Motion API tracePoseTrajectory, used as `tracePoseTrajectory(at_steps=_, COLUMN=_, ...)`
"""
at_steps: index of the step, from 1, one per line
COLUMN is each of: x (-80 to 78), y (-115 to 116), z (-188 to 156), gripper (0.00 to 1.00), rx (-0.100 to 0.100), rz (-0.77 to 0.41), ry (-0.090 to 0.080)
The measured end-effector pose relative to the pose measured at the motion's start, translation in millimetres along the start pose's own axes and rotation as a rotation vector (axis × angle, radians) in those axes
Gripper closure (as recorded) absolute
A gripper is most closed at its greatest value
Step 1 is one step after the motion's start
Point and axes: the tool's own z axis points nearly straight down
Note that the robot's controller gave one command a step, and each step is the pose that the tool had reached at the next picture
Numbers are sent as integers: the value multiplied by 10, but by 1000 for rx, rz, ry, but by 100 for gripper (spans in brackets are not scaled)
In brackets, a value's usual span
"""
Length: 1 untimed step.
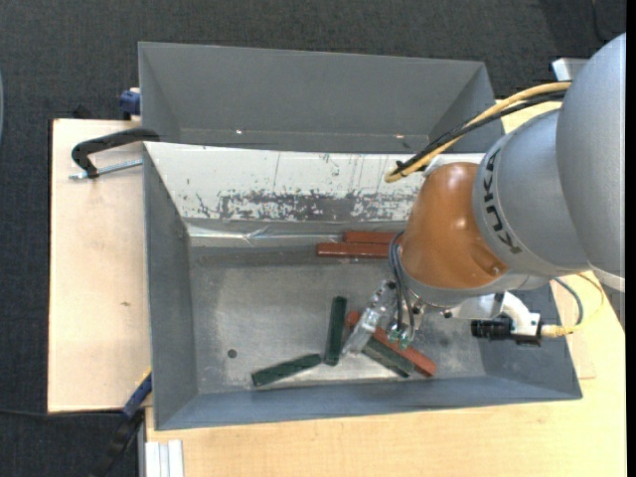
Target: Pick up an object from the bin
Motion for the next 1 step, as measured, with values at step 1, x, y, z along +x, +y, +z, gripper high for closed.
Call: tracePoseTrajectory(at_steps=1, x=-6, y=7, z=-70, gripper=100, rx=-2, rz=-1, ry=-2)
